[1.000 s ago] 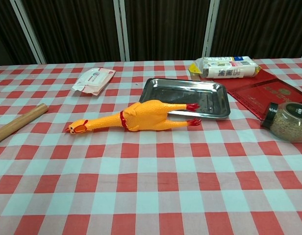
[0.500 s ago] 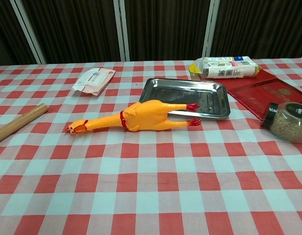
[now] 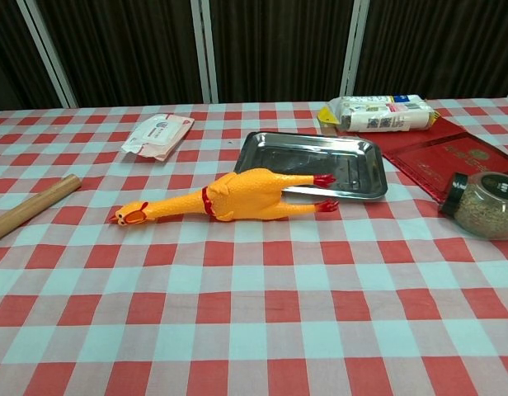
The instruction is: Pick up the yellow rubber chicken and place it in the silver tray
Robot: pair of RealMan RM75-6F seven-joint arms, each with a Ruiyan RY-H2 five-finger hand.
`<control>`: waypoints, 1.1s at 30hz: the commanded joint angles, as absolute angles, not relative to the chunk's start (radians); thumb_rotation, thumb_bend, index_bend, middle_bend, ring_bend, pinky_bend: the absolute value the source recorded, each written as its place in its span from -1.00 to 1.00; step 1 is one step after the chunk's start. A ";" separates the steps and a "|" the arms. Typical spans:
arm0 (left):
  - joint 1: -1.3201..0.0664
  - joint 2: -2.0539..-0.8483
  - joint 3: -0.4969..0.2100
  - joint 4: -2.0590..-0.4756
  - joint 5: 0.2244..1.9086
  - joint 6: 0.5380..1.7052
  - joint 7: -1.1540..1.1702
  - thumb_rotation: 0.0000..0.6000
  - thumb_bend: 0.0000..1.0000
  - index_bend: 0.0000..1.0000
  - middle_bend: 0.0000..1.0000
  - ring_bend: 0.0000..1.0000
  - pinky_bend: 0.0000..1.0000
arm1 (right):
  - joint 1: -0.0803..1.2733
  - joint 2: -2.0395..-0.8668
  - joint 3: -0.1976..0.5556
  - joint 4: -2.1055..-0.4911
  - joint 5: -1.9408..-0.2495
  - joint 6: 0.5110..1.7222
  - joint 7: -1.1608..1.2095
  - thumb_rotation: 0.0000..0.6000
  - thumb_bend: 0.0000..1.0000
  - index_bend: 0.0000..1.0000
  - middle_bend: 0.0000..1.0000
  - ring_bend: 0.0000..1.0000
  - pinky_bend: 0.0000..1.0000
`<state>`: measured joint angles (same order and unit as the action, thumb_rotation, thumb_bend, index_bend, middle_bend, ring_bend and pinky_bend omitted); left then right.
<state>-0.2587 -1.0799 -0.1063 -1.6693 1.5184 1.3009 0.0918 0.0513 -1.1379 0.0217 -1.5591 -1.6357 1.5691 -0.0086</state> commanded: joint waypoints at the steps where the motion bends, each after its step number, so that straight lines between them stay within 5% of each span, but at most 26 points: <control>1: -0.378 -1.128 -0.147 -1.648 1.492 1.152 0.115 1.00 -0.77 -0.49 -0.41 -0.50 -0.49 | 0.049 -1.136 0.020 -1.563 -1.636 1.570 -0.010 1.00 -0.24 -1.00 -0.81 -0.92 -0.88; 17: -0.617 -1.339 -0.197 -1.545 1.327 0.864 0.150 1.00 -0.77 -0.42 -0.35 -0.48 -0.49 | 0.037 -1.133 0.020 -1.560 -1.624 1.580 -0.001 1.00 -0.24 -1.00 -0.81 -0.92 -0.88; 33: -0.733 -1.582 -0.224 -1.435 0.998 0.879 0.465 1.00 -0.77 -0.40 -0.33 -0.45 -0.44 | 0.028 -1.133 0.022 -1.531 -1.612 1.584 0.038 1.00 -0.24 -1.00 -0.81 -0.92 -0.88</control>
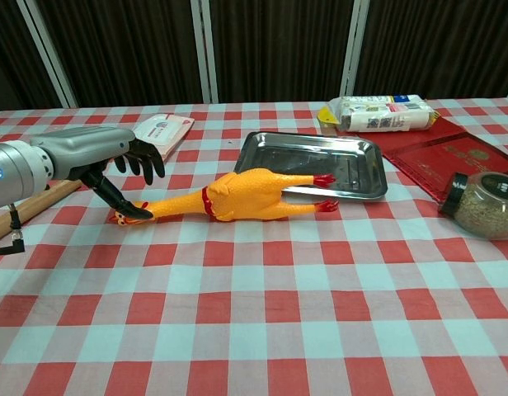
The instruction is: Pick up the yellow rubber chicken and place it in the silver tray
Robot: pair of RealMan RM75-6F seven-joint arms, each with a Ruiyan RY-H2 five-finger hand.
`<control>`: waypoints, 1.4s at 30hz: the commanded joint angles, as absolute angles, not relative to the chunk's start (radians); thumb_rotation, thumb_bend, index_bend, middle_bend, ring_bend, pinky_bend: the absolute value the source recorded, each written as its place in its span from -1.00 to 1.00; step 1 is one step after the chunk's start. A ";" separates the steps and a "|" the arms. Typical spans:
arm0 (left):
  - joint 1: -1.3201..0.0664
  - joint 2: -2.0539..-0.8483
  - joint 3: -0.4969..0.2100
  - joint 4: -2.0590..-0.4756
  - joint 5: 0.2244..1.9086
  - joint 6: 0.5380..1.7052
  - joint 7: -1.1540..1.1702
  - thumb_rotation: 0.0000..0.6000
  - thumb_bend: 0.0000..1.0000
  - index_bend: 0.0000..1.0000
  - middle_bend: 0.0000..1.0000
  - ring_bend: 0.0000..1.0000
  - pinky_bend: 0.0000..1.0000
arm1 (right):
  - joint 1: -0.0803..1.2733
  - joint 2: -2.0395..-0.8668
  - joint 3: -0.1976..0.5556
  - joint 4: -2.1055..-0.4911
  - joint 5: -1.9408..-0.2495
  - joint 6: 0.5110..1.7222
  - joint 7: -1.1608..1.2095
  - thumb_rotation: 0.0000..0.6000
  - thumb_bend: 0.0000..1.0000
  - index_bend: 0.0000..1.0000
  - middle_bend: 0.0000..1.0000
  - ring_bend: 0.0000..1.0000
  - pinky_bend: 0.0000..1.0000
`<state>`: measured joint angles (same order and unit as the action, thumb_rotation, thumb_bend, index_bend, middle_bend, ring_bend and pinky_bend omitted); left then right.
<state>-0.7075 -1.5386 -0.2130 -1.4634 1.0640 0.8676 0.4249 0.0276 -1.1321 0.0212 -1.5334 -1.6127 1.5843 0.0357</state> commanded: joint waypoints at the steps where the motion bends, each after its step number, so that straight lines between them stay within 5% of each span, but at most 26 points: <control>1: -0.740 -1.593 -0.227 -1.427 0.977 0.880 0.476 1.00 -0.77 -0.40 -0.33 -0.45 -0.44 | 0.028 -1.134 0.023 -1.530 -1.611 1.583 0.039 1.00 -0.24 -1.00 -0.81 -0.92 -0.88; 16: -0.853 -1.734 -0.261 -1.309 0.788 0.900 0.594 1.00 -0.69 -0.28 -0.19 -0.35 -0.44 | 0.008 -1.130 0.025 -1.528 -1.593 1.598 0.050 1.00 -0.24 -1.00 -0.81 -0.92 -0.88; 33: -0.901 -1.834 -0.242 -1.216 0.764 0.929 0.631 1.00 -0.60 -0.15 -0.08 -0.26 -0.30 | -0.019 -1.130 0.029 -1.501 -1.577 1.623 0.091 1.00 -0.24 -1.00 -0.81 -0.92 -0.88; 42: -0.891 -1.848 -0.232 -1.202 0.820 0.937 0.571 1.00 -0.13 -0.01 0.06 -0.12 -0.03 | -0.019 -1.130 0.031 -1.500 -1.579 1.621 0.096 1.00 -0.24 -1.00 -0.81 -0.92 -0.88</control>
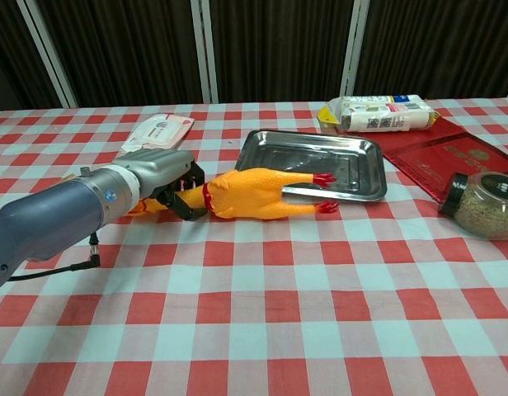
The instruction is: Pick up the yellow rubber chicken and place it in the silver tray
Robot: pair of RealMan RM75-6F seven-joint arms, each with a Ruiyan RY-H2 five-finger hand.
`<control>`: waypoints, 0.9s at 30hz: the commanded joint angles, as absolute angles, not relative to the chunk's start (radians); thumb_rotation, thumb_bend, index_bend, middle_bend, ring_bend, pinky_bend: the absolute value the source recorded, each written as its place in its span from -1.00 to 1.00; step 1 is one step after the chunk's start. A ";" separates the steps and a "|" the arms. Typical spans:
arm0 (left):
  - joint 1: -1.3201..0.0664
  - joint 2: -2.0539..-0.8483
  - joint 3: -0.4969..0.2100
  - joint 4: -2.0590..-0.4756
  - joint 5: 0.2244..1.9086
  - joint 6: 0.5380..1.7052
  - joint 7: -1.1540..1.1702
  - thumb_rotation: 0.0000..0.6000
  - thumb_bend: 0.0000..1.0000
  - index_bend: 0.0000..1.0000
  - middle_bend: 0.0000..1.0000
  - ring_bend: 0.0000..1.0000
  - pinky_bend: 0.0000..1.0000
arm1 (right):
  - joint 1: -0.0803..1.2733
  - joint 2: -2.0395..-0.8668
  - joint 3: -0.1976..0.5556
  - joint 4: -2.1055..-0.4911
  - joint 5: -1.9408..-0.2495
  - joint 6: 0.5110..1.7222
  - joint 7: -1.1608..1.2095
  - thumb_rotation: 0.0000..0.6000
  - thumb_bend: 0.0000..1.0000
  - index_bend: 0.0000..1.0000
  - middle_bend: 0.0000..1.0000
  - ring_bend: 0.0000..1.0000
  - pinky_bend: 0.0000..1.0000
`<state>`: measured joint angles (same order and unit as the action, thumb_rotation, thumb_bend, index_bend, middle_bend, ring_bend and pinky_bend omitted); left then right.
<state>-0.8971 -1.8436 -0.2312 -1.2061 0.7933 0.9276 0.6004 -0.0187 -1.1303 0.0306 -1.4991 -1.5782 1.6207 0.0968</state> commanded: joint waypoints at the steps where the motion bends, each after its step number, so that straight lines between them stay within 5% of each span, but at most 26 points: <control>1: -0.887 -1.851 -0.232 -1.198 0.837 0.943 0.552 1.00 -0.06 0.02 0.10 -0.08 0.01 | -0.018 -1.130 0.031 -1.500 -1.578 1.619 0.096 1.00 -0.24 -1.00 -0.81 -0.92 -0.88; 12: -0.845 -1.794 -0.200 -1.198 1.103 0.965 0.264 1.00 0.56 0.32 0.37 0.17 0.28 | -0.008 -1.119 0.029 -1.522 -1.608 1.618 0.091 1.00 -0.24 -1.00 -0.81 -0.92 -0.88; 27: -0.811 -1.656 -0.137 -1.277 1.376 1.052 0.019 1.00 0.62 0.37 0.43 0.22 0.34 | 0.007 -1.084 0.025 -1.578 -1.673 1.640 0.119 1.00 -0.24 -1.00 -0.81 -0.92 -0.88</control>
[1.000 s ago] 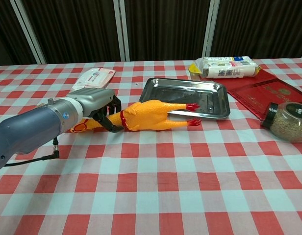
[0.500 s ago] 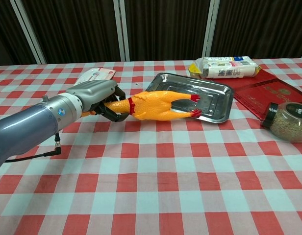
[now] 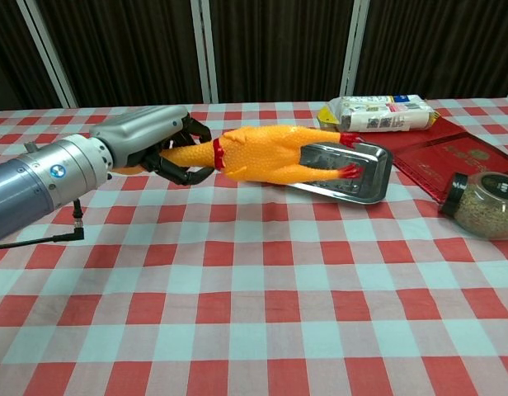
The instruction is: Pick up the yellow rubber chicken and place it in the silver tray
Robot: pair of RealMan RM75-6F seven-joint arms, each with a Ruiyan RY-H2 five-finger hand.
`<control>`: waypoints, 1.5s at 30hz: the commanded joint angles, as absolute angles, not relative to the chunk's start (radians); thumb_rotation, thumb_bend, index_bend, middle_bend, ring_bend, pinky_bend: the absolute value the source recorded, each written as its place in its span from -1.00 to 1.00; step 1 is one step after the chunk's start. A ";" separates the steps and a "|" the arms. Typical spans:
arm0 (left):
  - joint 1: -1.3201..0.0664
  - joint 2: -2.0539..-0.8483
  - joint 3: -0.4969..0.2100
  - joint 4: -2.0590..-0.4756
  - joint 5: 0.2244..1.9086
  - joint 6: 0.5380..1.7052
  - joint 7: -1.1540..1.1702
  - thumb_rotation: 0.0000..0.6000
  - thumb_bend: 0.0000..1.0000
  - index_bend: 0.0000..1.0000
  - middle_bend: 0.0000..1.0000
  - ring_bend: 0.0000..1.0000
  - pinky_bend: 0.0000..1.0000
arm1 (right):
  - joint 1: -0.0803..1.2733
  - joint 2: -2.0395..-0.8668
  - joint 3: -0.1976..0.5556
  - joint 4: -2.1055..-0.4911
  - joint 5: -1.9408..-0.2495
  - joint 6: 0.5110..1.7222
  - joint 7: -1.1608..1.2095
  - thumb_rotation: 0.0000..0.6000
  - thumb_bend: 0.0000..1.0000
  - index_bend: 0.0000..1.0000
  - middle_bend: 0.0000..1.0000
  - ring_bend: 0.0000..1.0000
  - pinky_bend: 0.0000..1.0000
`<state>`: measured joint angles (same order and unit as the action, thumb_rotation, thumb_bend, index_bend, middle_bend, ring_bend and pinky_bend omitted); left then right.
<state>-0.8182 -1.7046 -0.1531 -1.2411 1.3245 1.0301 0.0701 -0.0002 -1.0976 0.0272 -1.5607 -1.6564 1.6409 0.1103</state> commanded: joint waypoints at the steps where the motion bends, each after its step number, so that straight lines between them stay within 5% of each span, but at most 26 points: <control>1: -0.811 -1.639 -0.135 -1.289 1.391 1.055 0.006 1.00 0.62 0.37 0.43 0.22 0.34 | 0.013 -1.077 0.024 -1.587 -1.683 1.638 0.127 1.00 -0.24 -1.00 -0.81 -0.92 -0.88; 10: -0.835 -1.475 -0.151 -1.425 1.453 1.045 0.052 1.00 0.62 0.36 0.41 0.22 0.34 | 0.134 -0.973 0.009 -1.712 -1.779 1.514 0.317 1.00 -0.24 -1.00 -0.81 -0.92 -0.88; 24: -0.926 -1.274 -0.198 -1.645 1.372 0.872 0.251 1.00 0.62 0.36 0.41 0.21 0.34 | 0.372 -0.887 0.051 -1.905 -1.754 1.228 0.520 1.00 -0.35 -1.00 -0.85 -0.92 -0.88; 45: -1.056 -1.340 -0.252 -1.751 1.062 0.869 0.586 1.00 0.62 0.36 0.41 0.21 0.34 | 0.593 -0.960 0.197 -2.041 -1.303 0.941 0.300 1.00 -0.36 -1.00 -0.94 -0.97 -0.88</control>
